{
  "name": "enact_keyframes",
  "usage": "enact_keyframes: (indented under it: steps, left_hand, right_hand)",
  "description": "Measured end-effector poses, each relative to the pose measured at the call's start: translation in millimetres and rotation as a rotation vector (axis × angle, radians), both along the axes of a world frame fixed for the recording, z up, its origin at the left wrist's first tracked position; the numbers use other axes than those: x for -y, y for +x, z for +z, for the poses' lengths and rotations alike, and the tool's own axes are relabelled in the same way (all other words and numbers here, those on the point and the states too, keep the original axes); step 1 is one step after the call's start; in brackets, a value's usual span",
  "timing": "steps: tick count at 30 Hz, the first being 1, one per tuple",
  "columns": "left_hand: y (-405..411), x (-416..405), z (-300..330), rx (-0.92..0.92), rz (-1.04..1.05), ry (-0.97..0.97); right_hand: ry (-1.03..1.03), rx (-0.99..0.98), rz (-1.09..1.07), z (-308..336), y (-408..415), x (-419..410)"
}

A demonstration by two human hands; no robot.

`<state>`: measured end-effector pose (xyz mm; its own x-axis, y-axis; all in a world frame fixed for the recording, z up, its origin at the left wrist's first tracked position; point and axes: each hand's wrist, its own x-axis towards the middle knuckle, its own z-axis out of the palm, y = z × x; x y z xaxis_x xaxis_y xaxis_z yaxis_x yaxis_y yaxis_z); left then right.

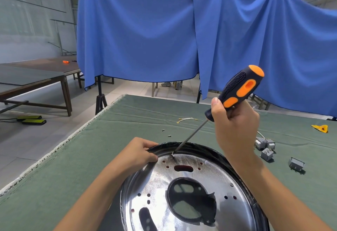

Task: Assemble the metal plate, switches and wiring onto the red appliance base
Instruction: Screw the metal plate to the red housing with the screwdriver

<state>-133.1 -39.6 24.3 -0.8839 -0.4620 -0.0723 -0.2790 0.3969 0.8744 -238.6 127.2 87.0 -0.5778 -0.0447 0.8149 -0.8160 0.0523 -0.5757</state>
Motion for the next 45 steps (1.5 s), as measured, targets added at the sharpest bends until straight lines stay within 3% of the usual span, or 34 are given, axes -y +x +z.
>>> enact_keyframes:
  steps: [45]
  left_hand:
    - [-2,6,-10,-0.018,-0.003,-0.007]
  right_hand:
    - [0.039,-0.1,0.041,8,8,7]
